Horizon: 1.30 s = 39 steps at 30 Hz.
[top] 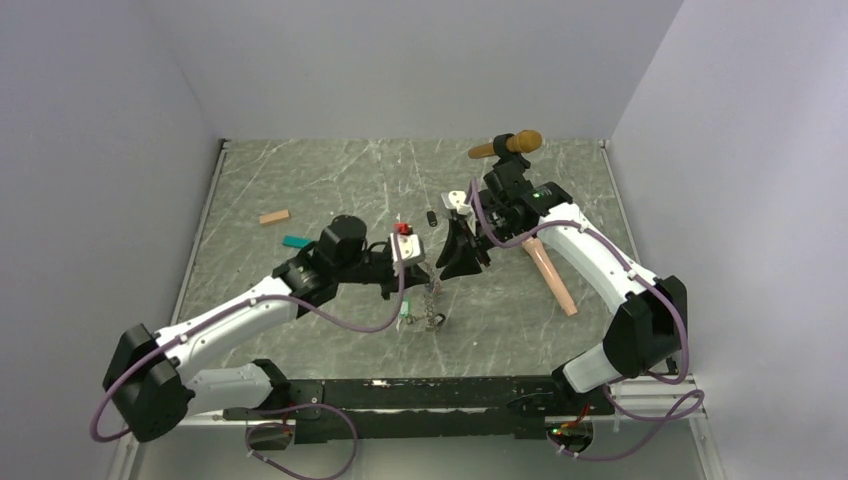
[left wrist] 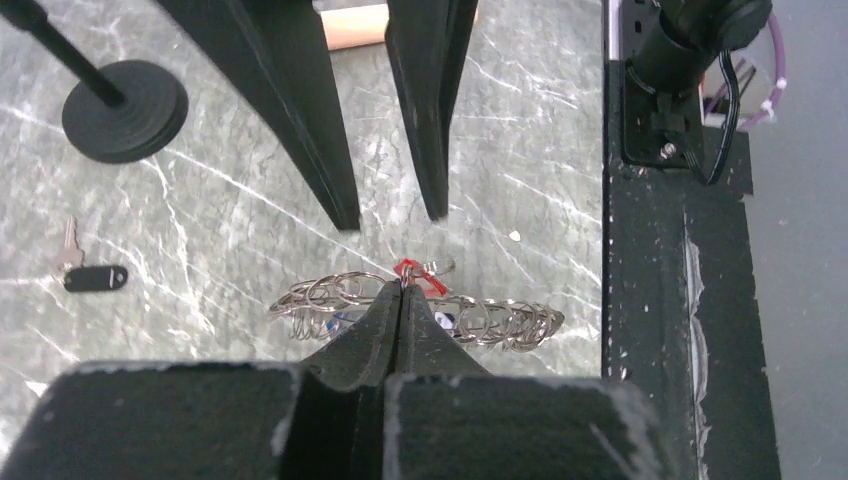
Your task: Put the keys on the keyring
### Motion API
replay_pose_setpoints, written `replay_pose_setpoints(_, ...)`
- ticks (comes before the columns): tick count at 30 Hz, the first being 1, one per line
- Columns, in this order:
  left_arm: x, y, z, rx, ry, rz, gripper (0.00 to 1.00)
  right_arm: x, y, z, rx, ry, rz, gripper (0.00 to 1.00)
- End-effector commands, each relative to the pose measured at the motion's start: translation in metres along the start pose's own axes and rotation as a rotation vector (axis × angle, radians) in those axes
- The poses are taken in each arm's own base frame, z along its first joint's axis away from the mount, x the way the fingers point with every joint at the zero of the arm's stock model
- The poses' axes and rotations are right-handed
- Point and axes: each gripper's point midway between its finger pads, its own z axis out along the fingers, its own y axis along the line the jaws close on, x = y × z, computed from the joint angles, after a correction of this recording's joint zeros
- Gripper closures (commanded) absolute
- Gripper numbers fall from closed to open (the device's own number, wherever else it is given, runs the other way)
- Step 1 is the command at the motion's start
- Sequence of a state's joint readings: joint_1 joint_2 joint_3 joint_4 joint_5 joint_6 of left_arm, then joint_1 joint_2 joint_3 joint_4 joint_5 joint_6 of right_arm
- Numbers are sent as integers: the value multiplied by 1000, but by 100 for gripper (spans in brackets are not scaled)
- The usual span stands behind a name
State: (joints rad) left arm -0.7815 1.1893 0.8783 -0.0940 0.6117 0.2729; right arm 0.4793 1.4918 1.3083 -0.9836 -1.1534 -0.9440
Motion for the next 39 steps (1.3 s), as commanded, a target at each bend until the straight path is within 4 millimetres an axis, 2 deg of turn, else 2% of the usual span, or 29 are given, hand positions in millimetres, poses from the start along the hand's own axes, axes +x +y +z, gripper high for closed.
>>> replay_pose_setpoints(1,-51,10,-15,-150,-298,-105,100,-38,3,-16,23,-103,-89,59)
replay_pose_setpoints(4,-52,13,-22,-208,-434,-231,100,-43,4,-21,28,-129,-89,52)
replay_pose_setpoints(10,-59,20,-30,-251,-601,-329,100,-38,3,-15,18,-134,-68,50)
replay_pose_setpoints(14,-60,22,-29,-256,-627,-371,100,-33,2,-10,18,-112,-71,50)
replay_pose_setpoints(19,-59,30,-38,-312,-685,-446,100,-29,-3,-8,41,-91,-63,50)
replay_pose_setpoints(28,-55,39,-46,-378,-736,-577,100,-33,-13,-9,88,-92,-41,51)
replay_pose_setpoints(39,-58,44,-39,-476,-777,-711,100,-34,-22,-11,136,-86,-25,54)
